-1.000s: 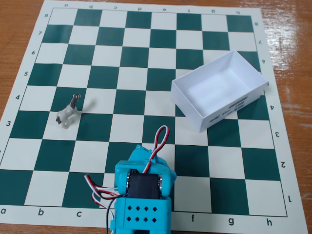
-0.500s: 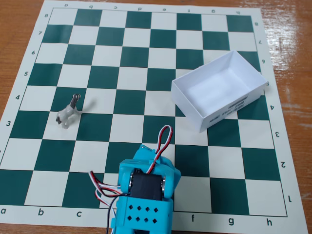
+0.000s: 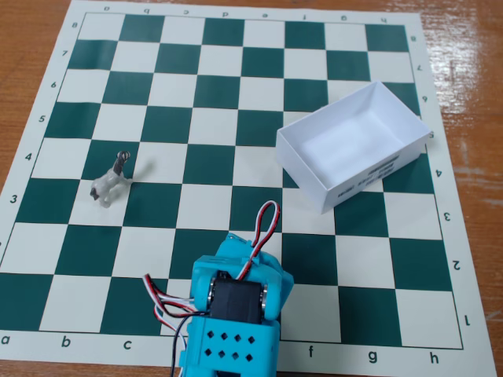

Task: Grab the toy horse and put it in the box.

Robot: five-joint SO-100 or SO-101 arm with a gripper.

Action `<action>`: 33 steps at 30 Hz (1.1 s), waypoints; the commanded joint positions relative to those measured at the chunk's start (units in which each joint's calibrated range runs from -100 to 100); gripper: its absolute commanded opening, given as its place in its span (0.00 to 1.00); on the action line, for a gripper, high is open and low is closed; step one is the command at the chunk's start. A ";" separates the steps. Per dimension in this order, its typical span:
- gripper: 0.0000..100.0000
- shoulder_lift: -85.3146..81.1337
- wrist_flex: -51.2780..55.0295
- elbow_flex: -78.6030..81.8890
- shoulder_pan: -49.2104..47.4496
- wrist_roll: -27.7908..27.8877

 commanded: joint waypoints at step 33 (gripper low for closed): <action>0.04 73.99 -8.44 -65.37 -26.47 -8.71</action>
